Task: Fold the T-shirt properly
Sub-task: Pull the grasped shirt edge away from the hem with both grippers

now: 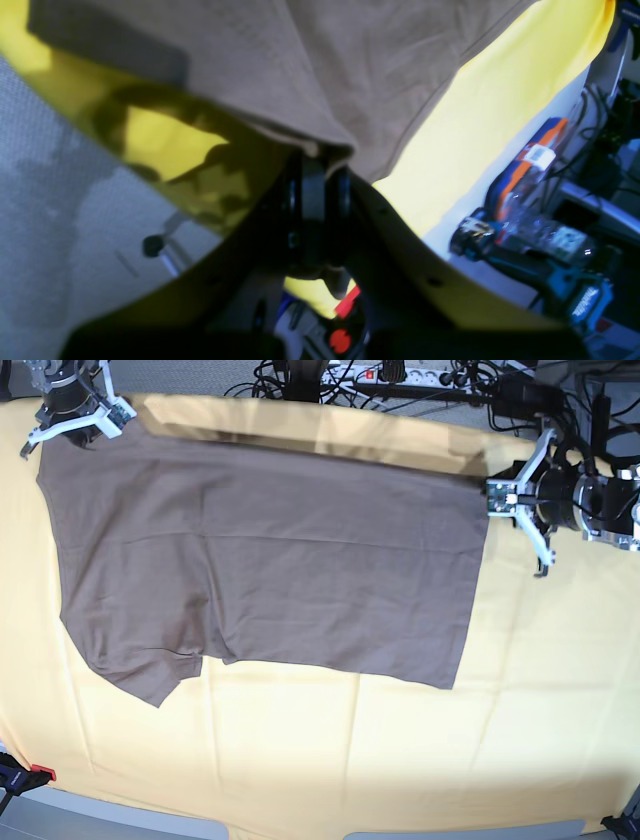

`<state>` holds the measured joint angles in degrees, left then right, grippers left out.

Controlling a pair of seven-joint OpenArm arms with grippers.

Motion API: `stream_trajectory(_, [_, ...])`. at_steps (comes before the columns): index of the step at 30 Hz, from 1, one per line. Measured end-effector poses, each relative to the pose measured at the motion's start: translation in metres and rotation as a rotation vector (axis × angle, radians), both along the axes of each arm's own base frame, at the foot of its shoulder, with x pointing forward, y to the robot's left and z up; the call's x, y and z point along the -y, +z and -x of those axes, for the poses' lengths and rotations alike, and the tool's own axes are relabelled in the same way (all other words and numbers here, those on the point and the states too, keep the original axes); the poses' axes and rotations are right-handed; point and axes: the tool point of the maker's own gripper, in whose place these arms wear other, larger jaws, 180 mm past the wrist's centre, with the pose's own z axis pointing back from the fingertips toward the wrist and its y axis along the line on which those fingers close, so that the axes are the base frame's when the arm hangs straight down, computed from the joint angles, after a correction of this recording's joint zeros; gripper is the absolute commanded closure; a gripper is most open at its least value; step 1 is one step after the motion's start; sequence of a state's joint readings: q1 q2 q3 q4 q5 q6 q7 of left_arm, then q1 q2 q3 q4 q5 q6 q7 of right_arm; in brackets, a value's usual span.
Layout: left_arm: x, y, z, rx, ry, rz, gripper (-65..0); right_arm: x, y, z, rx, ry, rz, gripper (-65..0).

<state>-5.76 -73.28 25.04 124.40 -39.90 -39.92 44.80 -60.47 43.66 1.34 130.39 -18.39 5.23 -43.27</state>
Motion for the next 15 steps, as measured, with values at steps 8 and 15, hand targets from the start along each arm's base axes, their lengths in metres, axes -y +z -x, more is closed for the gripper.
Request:
stream_trajectory(8, [0.020, -0.011, -0.022, 0.126, -0.028, 0.039, 0.0, -0.032, 0.002, -0.035, 0.014, 0.048, -0.223, 0.0])
stream_trajectory(15, [0.010, -0.019, -0.054, 0.244, 0.054, 0.014, 0.0, -0.046, 0.013, -0.066, 0.065, 0.085, -0.300, 0.0])
